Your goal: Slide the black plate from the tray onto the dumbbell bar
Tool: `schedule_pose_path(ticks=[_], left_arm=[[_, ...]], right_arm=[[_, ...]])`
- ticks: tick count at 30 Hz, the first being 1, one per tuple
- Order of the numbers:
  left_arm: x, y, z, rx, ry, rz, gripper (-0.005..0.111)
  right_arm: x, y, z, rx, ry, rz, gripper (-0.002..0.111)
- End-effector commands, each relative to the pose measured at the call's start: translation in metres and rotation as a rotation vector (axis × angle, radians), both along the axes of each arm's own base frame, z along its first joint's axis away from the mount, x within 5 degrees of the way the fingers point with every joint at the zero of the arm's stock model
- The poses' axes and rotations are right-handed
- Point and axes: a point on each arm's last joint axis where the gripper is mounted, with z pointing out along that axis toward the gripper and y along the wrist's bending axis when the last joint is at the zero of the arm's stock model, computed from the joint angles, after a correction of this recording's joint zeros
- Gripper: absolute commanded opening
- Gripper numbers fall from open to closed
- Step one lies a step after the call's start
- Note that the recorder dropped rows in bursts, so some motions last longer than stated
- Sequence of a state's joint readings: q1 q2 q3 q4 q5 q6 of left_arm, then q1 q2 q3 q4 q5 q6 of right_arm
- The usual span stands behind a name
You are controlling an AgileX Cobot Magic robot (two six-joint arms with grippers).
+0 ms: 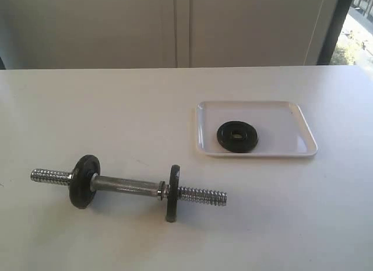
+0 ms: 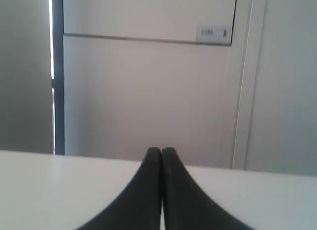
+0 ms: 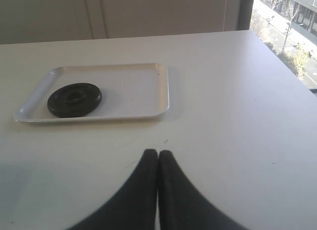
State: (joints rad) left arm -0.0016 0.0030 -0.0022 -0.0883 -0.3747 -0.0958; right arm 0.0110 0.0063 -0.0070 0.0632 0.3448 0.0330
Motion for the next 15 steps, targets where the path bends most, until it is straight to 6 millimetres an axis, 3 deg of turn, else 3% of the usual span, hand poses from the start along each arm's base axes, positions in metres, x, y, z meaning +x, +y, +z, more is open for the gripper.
schedule_pose_path(ticks=[1,8,15], left_arm=[[-0.006,0.003,0.017,-0.046,-0.204,0.019,0.000],[-0.010,0.004,0.023,-0.102,-0.280,0.007,0.000],[-0.011,0.003,0.059,-0.132,-0.308,-0.016,0.000]], right_arm=[[0.000,0.000,-0.002,-0.020,-0.001,0.002,0.000],[0.000,0.000,-0.002,-0.020,-0.001,0.002,0.000],[0.000,0.000,-0.002,-0.020,-0.001,0.002,0.000]])
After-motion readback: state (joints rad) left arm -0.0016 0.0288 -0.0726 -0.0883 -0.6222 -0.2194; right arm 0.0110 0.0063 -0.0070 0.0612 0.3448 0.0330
